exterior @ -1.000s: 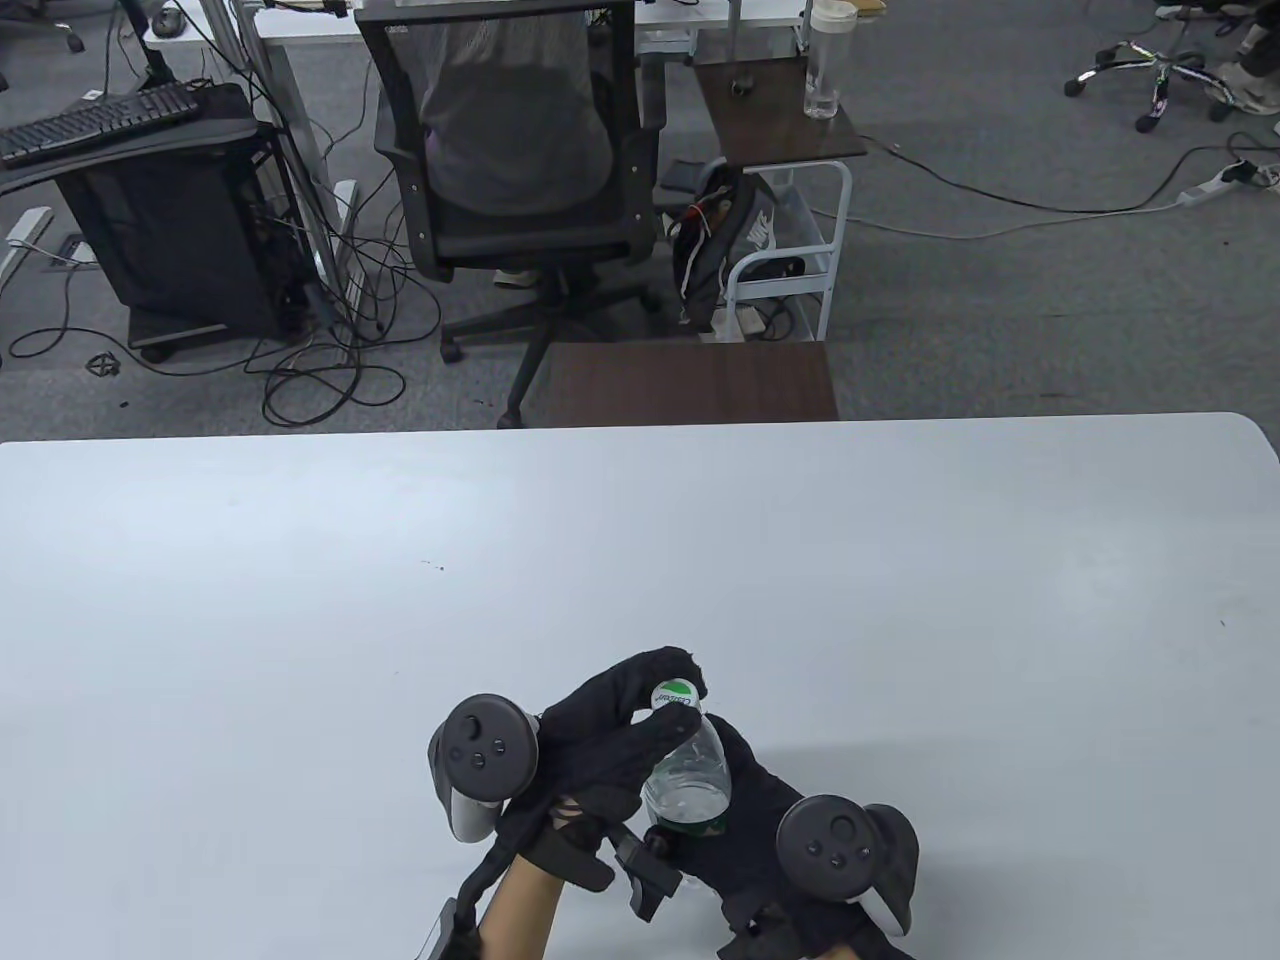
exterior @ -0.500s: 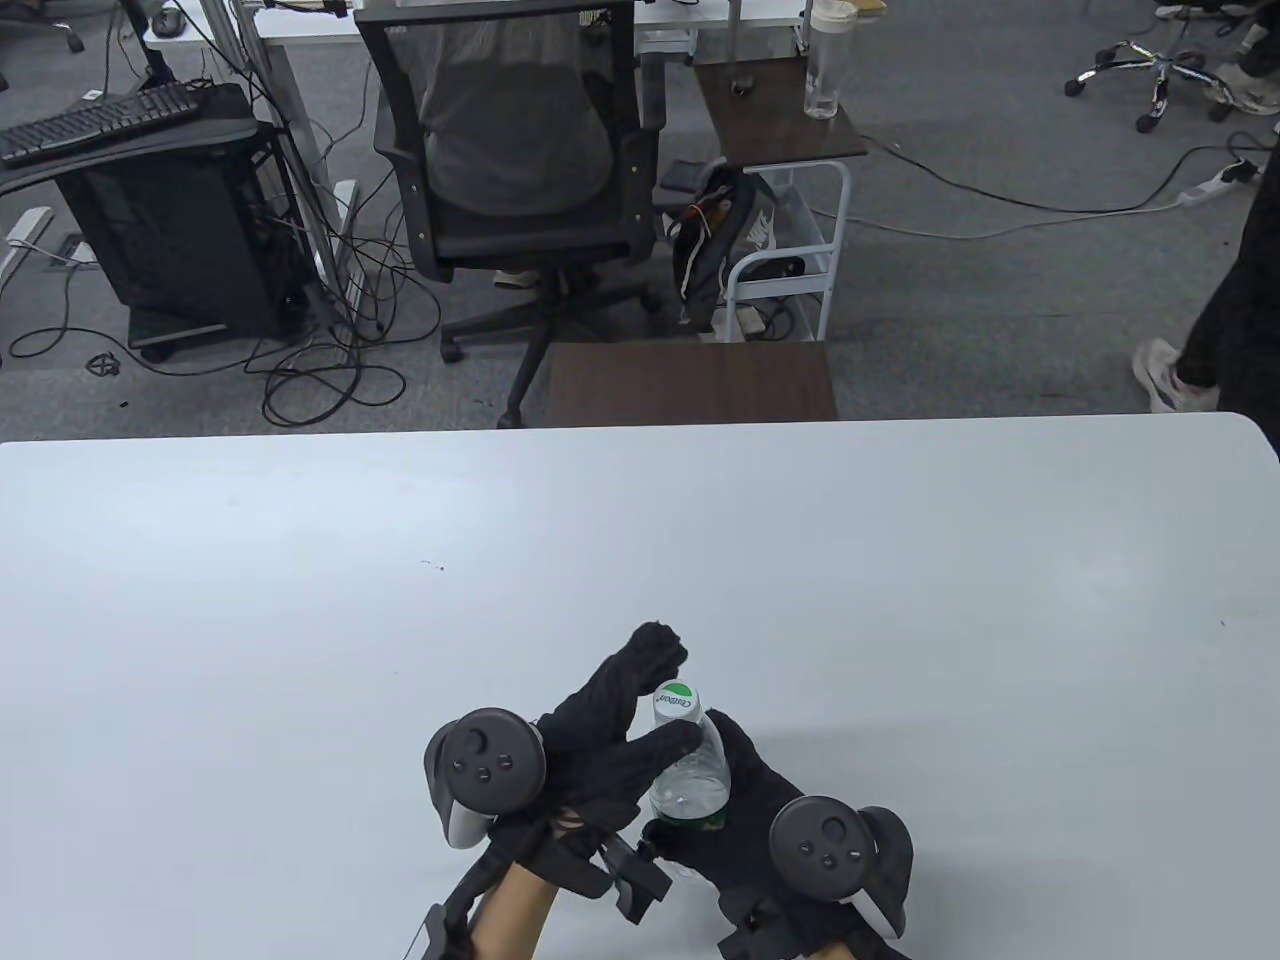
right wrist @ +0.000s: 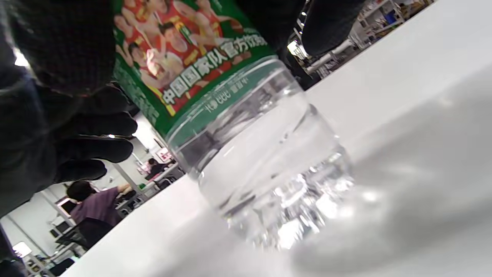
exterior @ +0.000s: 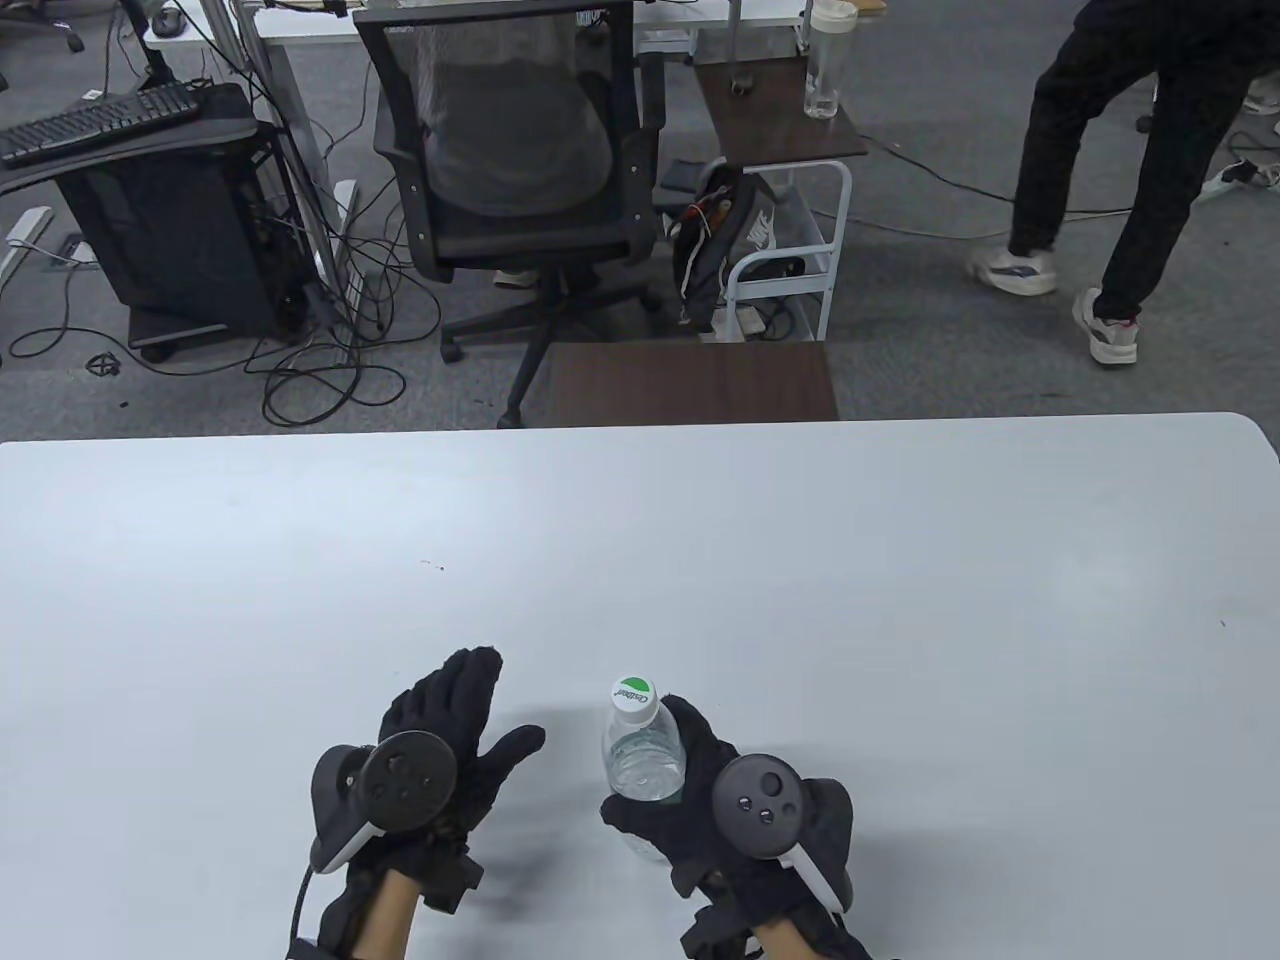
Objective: Close mineral water bottle cap
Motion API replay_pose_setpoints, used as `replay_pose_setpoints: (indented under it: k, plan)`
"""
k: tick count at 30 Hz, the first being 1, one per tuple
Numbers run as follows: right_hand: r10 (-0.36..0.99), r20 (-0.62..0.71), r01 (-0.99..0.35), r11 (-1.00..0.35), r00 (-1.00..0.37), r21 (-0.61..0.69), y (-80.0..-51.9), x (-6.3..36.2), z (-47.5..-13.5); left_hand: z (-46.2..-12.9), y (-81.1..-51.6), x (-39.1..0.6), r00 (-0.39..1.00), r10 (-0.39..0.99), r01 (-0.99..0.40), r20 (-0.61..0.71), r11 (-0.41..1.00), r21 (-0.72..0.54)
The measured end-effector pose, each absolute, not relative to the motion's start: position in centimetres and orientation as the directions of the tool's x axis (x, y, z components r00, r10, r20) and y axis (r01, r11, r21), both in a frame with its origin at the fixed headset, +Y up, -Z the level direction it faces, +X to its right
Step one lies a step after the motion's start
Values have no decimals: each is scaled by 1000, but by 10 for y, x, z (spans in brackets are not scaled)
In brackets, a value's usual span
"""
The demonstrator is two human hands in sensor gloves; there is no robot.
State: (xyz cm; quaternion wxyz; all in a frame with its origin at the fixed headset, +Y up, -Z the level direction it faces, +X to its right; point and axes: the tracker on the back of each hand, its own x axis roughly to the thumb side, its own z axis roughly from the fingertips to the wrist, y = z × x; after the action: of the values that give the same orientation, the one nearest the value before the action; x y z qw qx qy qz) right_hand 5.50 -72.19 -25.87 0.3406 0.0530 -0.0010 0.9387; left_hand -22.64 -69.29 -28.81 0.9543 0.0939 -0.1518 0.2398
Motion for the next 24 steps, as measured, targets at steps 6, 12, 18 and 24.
replay_pose_setpoints:
  k: [6,12,18,24]
  plan:
    - [653,51,-647,-756,-756,94,-732,39,-266,-282,-691,-224,856,389,-461,341,872,162]
    - [613,47,-601,-786,-789,146,-738,41,-276,-283,-695,-222,878,349,-413,327,899,149]
    - [570,83,-560,-820,-817,122,-743,51,-275,-280,-699,-221,917,269,-298,295,953,57]
    - [302,59,-306,-950,-951,-65,-727,102,-279,-283,-704,-231,936,263,-282,235,958,52]
